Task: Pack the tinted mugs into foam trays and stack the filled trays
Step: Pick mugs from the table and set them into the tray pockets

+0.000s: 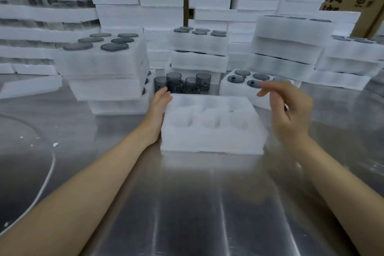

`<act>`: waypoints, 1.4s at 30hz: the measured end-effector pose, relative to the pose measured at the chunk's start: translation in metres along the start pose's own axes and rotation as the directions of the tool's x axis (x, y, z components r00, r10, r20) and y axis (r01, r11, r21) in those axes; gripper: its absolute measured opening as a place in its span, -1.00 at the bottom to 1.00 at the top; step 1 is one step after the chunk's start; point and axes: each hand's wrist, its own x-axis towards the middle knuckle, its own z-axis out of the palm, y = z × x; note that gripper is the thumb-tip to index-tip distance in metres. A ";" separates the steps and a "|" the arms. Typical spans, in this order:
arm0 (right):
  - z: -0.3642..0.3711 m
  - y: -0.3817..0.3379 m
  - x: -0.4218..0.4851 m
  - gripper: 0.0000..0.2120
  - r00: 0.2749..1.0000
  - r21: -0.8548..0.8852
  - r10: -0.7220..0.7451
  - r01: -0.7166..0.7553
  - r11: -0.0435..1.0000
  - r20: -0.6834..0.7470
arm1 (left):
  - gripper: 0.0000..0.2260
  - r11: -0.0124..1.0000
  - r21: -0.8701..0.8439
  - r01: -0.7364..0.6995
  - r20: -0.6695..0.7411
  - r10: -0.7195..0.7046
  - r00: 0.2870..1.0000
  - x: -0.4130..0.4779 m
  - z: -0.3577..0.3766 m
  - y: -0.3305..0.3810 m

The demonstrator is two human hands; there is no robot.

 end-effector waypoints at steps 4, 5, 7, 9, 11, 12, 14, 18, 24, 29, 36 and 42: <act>0.033 -0.011 0.041 -0.73 0.998 -0.040 0.053 -0.054 0.998 -0.026 | -0.48 0.989 0.127 -0.081 0.101 0.068 0.993 -0.003 0.001 0.000; 0.047 -0.012 0.055 -0.74 0.997 -0.061 0.077 -0.077 0.995 -0.002 | -0.44 0.984 0.155 -0.089 0.117 0.071 0.991 -0.004 0.002 0.000; 0.081 -0.010 0.083 -0.74 0.979 -0.094 0.184 -0.176 0.980 0.087 | -0.35 0.975 0.198 -0.097 0.131 0.072 0.989 -0.008 0.003 0.001; 0.117 -0.002 0.096 -0.75 0.929 -0.133 0.315 -0.293 0.947 0.194 | -0.32 0.968 0.228 -0.109 0.139 0.078 0.987 -0.007 0.002 0.001; 0.148 0.010 0.084 -0.74 0.873 -0.177 0.433 -0.401 0.899 0.224 | -0.32 0.958 0.261 -0.117 0.141 0.082 0.987 -0.005 0.000 0.000; 0.160 0.016 0.073 -0.73 0.838 -0.223 0.493 -0.447 0.866 0.236 | -0.32 0.954 0.272 -0.124 0.139 0.088 0.986 -0.004 0.000 -0.002; 0.173 0.028 0.054 -0.67 0.750 -0.404 0.591 -0.462 0.790 0.297 | -0.32 0.950 0.285 -0.126 0.138 0.089 0.986 -0.002 0.000 -0.003; 0.178 0.035 0.054 -0.59 0.687 -0.501 0.611 -0.398 0.769 0.393 | -0.33 0.950 0.280 -0.134 0.147 0.096 0.984 0.000 0.000 -0.005; 0.179 0.033 0.056 -0.80 0.566 -0.579 0.704 -0.426 0.695 0.428 | -0.32 0.942 0.303 -0.142 0.162 0.095 0.982 0.001 -0.001 -0.007; 0.167 0.019 0.058 -0.76 0.819 -0.137 0.549 -0.532 0.836 0.167 | -0.33 0.939 0.317 -0.135 0.151 0.091 0.984 0.001 -0.003 -0.006; 0.120 0.013 0.043 -0.69 0.674 0.383 0.689 -0.730 0.566 0.267 | -0.46 0.949 0.291 -0.125 0.132 0.089 0.987 0.002 -0.001 -0.006; 0.122 -0.002 0.039 -0.53 0.706 0.285 0.630 -0.708 0.647 0.324 | -0.48 0.952 0.278 -0.131 0.130 0.098 0.987 0.002 0.001 -0.006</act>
